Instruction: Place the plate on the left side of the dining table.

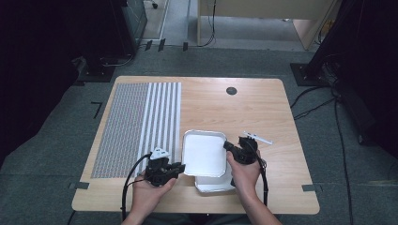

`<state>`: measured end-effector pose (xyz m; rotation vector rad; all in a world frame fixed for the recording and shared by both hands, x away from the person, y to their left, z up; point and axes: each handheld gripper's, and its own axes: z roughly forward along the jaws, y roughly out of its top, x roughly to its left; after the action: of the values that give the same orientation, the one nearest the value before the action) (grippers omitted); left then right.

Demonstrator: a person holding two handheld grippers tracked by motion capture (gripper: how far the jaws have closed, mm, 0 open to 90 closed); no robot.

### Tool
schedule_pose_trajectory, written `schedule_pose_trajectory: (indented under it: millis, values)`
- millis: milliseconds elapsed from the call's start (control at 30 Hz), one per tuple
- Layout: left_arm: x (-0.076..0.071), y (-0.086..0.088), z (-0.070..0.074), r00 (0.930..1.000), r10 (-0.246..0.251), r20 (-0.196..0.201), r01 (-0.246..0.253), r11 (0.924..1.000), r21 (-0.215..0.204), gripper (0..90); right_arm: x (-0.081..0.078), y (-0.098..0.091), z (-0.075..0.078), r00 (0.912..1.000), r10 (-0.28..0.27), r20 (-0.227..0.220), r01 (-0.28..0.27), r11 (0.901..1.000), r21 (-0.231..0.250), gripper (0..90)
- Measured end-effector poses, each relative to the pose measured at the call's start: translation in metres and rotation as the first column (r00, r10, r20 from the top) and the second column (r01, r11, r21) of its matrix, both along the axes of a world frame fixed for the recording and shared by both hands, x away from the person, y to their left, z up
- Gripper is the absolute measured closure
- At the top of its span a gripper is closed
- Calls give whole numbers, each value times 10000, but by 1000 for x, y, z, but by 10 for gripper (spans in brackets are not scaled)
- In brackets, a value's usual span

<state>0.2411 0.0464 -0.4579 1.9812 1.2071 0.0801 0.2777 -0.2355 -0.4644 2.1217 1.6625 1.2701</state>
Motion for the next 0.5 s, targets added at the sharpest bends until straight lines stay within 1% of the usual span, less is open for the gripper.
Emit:
schedule_pose_trajectory:
  millis: [133,333,433,467,500]
  values:
    - [2,8,1,9999,152,-11,-152,9999,-20,761,6,9,2,10000,91,-14,-91,10000,12,898]
    - [7,22,6,9993,352,90,-351,9994,-43,762,15,24,6,9997,233,13,-233,9997,-17,898]
    - [10,30,8,9988,469,155,-469,9989,-24,762,21,31,8,9996,290,-33,-290,9996,68,898]
    - [10,30,8,9988,469,155,-469,9989,-24,762,21,31,8,9996,290,-33,-290,9996,68,898]
    - [10,33,9,9986,508,151,-508,9987,-11,762,25,37,9,9994,343,-84,-342,9994,87,897]
